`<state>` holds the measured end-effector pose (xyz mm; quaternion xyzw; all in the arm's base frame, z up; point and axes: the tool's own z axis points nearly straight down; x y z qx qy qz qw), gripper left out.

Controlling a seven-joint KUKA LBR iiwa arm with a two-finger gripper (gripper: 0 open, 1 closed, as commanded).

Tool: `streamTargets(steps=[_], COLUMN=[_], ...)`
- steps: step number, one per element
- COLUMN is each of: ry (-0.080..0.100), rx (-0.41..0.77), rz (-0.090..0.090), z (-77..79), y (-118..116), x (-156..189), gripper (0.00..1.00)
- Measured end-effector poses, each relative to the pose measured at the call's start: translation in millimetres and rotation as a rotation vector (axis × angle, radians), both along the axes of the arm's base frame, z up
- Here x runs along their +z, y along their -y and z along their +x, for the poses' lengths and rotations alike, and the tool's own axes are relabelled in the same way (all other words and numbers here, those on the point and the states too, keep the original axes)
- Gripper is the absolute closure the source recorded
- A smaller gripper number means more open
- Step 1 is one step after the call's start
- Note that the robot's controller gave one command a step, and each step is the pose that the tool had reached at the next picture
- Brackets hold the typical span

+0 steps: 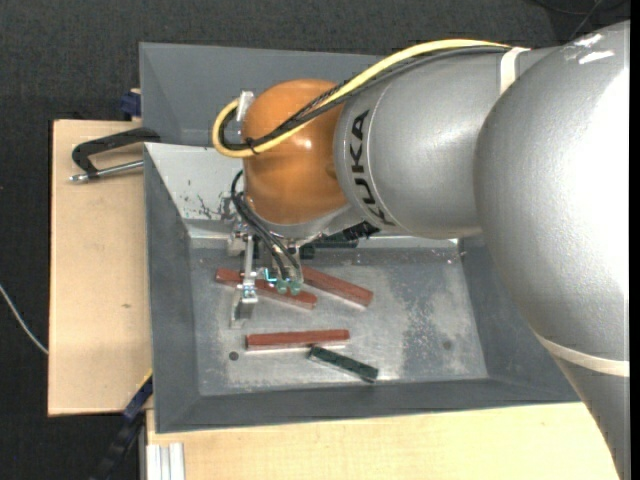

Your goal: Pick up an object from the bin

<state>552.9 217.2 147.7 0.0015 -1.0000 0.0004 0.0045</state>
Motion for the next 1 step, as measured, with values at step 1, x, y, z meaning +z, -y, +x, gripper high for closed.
streamTargets(steps=[1], ry=[0.008], rx=[-0.002], rz=[0.002], z=[2.3], y=[0.8], x=[4.8], gripper=[0.00])
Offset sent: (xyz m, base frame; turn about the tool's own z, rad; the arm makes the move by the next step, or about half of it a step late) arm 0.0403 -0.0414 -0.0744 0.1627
